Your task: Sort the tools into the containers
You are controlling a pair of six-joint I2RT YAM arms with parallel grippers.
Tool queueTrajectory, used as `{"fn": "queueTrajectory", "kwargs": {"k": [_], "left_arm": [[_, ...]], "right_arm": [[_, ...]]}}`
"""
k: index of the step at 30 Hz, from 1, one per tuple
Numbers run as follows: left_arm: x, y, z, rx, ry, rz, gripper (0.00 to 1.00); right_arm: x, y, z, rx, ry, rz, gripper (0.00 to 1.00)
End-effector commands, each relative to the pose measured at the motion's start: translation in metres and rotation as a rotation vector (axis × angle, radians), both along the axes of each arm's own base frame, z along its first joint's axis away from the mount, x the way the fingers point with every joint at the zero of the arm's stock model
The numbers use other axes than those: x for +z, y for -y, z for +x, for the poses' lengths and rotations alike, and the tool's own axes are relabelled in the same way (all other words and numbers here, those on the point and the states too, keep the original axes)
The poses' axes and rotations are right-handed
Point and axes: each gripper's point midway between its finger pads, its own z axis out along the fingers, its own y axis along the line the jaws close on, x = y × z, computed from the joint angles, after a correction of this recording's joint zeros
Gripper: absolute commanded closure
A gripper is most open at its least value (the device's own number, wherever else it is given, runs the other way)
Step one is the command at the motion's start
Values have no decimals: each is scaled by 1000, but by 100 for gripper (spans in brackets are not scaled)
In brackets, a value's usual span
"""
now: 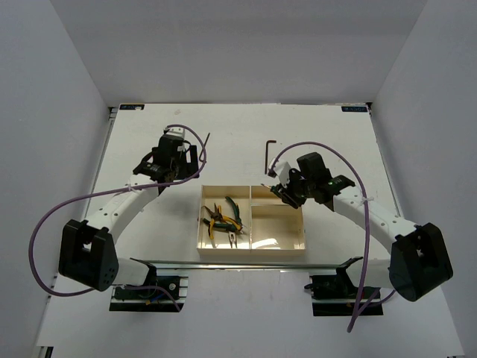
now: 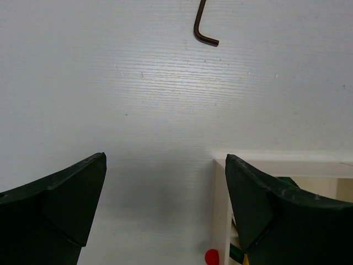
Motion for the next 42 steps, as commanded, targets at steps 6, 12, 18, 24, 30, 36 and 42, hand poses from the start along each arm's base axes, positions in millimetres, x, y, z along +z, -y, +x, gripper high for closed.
{"fn": "queueTrajectory", "kwargs": {"k": [6, 12, 18, 24, 30, 36, 42], "left_arm": [[-3, 3, 0, -20, -15, -2, 2], [-5, 3, 0, -25, -21, -3, 2], [-8, 5, 1, -33, -33, -4, 2], [-7, 7, 2, -37, -34, -6, 2], [-6, 5, 1, -32, -31, -2, 2], [-5, 4, 1, -25, -27, -1, 2], [-5, 4, 0, -23, -29, -2, 2]], "right_arm": [[-6, 0, 3, 6, 16, -40, 81], [-7, 3, 7, -17, 25, -53, 70], [-1, 1, 6, -17, 47, -36, 61], [6, 2, 9, -64, 48, -28, 53], [18, -3, 11, -86, 54, 15, 43], [45, -6, 20, -123, 139, 99, 41], [77, 1, 48, -338, 248, 204, 42]]}}
